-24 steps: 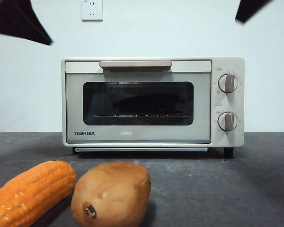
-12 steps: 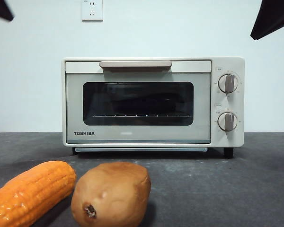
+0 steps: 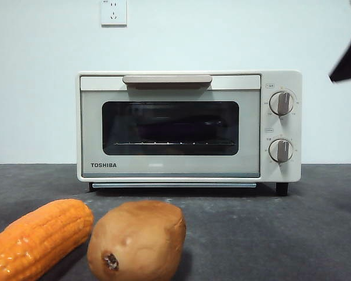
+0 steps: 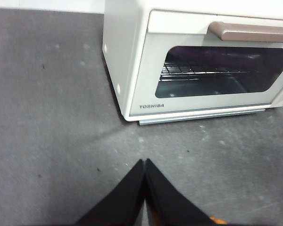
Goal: Take the eggplant from the table,put the eggplant in the oven
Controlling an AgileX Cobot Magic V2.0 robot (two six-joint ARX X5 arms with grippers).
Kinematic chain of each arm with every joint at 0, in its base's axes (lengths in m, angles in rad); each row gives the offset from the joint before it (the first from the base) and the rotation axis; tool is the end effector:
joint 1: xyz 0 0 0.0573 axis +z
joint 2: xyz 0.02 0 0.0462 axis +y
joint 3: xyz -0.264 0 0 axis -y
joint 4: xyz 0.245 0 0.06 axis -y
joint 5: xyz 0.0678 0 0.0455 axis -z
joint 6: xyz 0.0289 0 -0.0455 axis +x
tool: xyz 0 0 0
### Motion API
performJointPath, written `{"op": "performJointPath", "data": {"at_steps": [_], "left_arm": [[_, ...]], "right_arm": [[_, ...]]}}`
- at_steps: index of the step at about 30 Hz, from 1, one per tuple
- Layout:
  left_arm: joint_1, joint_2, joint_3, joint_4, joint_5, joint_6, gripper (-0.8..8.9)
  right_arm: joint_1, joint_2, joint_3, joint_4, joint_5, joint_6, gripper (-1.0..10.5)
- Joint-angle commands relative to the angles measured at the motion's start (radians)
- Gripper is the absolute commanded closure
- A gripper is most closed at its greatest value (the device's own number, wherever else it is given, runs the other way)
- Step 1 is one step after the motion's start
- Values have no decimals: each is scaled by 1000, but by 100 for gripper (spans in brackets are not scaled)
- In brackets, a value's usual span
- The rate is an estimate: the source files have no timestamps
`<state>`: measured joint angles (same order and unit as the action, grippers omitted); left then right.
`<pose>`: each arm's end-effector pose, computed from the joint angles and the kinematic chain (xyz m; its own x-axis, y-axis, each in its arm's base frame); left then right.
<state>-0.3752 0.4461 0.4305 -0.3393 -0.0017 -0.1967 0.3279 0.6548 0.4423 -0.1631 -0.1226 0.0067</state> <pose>0.1102 -0.0433 0.2400 0.8731 -0.3420 -0.3475 0.2947 0.9380 -0.1827 0.1432 0.0525 0.2359 0.8347 0.4131 -0.3641 -0.4250 0.9037 0.0511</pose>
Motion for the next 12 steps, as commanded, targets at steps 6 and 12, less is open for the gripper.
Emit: {"op": "performJointPath", "data": {"at_steps": [6,12], "left_arm": [[-4,6,5,4,-2,-85,809],[-4,6,5,4,-2,-85,809]], "right_arm": [[3,3,3,10,19,19,943],[3,3,3,10,19,19,943]]}}
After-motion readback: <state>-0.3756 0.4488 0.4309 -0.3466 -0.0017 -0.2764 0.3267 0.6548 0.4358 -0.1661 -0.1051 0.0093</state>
